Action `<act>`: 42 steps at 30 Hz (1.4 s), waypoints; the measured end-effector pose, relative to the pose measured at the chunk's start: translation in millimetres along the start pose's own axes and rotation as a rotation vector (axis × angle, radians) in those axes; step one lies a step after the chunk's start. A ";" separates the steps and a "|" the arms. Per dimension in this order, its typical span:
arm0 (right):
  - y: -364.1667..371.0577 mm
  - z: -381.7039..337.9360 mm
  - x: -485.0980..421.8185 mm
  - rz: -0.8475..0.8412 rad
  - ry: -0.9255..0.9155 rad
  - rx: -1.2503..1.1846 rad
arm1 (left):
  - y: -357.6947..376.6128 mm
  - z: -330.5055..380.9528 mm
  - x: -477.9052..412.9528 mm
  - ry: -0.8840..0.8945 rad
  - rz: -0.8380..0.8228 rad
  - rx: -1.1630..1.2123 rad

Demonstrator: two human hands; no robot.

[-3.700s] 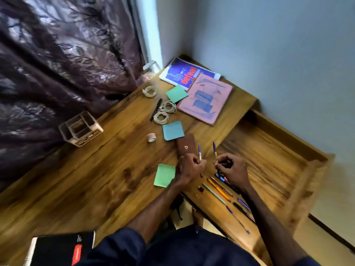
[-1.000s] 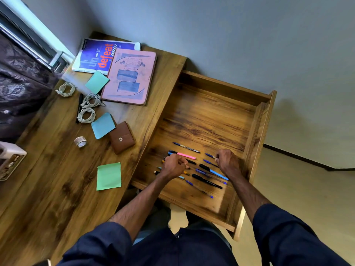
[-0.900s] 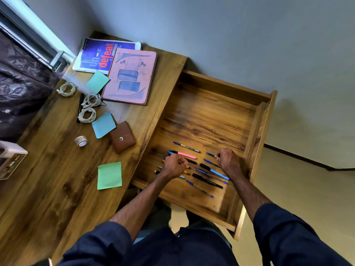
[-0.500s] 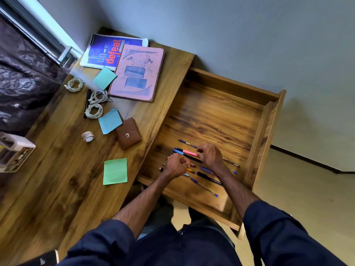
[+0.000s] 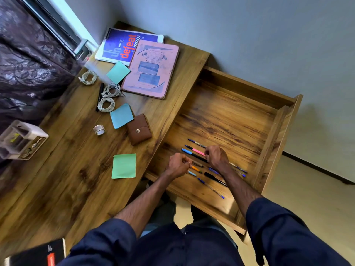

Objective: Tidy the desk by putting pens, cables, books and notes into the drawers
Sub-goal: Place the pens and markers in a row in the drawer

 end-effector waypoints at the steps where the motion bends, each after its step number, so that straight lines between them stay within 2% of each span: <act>1: -0.6 0.3 -0.2 -0.007 -0.002 0.000 | -0.6 0.1 0.6 0.004 -0.004 0.003; 11: 2.1 8.8 -0.5 0.023 0.054 -0.051 | -5.3 0.5 1.7 0.016 -0.020 0.009; 18: -10.8 -7.2 16.4 0.245 -0.036 -0.065 | -8.4 0.6 1.6 0.025 -0.010 0.003; 24: -4.3 -37.9 28.0 0.263 -0.087 -0.193 | -20.7 4.7 4.5 0.074 0.007 -0.033; 31: -54.3 -124.9 28.1 0.436 -0.346 -0.334 | -90.4 13.5 18.5 0.178 0.242 0.016; 34: -70.5 -177.1 16.0 0.474 -0.421 -0.371 | -139.8 6.9 24.7 0.183 0.407 0.123; 38: -75.5 -251.1 0.1 0.440 -0.532 -0.417 | -208.8 -20.8 30.8 0.162 0.584 0.259; 42: -58.9 -319.3 -27.9 0.281 -0.567 -0.415 | -271.5 -69.3 36.1 0.041 0.708 0.306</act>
Point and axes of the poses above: each hand's wrist, its own x-axis away from the middle knuckle, its own y-axis out of the palm, z = x × y, the point moved 4 cm from there along -x, towards the middle knuckle, and after that the axes turned 1 degree about x, right-handed, at the moved point
